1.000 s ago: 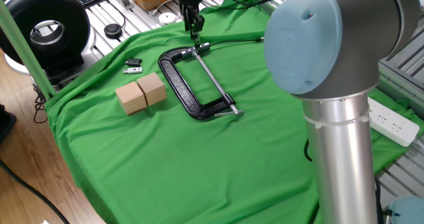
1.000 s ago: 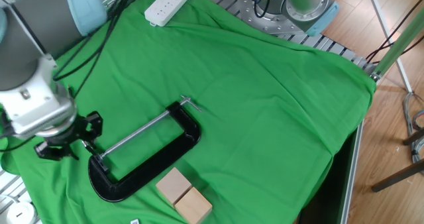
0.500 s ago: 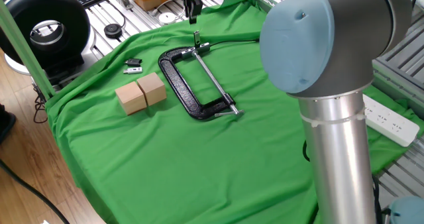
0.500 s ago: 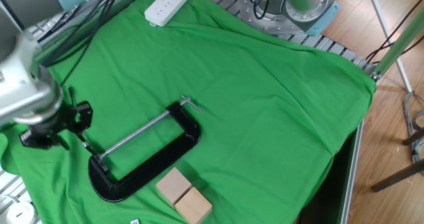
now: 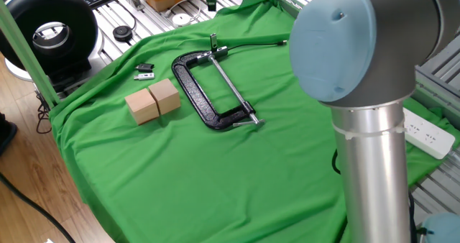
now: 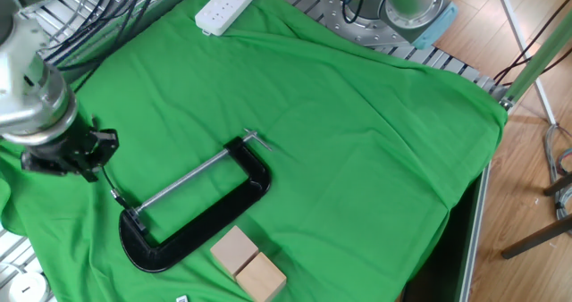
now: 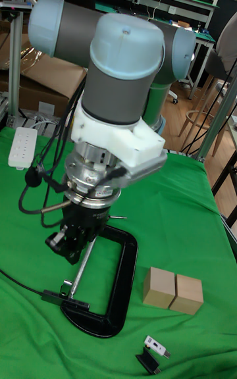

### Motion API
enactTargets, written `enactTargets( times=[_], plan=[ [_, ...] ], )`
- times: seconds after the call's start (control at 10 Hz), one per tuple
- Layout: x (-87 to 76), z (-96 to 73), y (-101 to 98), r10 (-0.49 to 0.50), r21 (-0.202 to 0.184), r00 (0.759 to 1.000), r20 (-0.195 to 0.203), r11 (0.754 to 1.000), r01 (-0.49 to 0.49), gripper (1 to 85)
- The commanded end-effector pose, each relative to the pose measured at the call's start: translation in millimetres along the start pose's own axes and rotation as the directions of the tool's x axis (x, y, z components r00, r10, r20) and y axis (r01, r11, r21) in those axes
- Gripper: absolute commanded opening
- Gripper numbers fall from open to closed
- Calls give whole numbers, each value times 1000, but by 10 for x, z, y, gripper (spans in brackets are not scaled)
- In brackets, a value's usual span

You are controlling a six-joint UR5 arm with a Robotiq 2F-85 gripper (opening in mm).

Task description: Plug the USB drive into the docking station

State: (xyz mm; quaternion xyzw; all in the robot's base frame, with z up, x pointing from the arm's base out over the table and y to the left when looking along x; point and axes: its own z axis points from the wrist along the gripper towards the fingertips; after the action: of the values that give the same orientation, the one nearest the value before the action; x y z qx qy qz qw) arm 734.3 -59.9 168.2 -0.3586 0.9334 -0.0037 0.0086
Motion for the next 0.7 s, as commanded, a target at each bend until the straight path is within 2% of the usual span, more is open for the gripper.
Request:
enactTargets(
  times=[0.0,0.1,0.2,0.3,0.5,0.6],
  plan=[
    [-217,-113,189,601,-120,798,45,796,-593,17],
    [-209,-97,61,667,-81,742,62,744,-663,17],
    [-108,-89,-75,699,-1,712,67,713,-701,17],
    [-141,-105,-84,736,14,673,72,674,-739,17],
    [-273,-122,-150,759,10,640,119,644,-765,17],
    [-303,-124,-130,772,-8,624,120,630,-777,17]
  ],
)
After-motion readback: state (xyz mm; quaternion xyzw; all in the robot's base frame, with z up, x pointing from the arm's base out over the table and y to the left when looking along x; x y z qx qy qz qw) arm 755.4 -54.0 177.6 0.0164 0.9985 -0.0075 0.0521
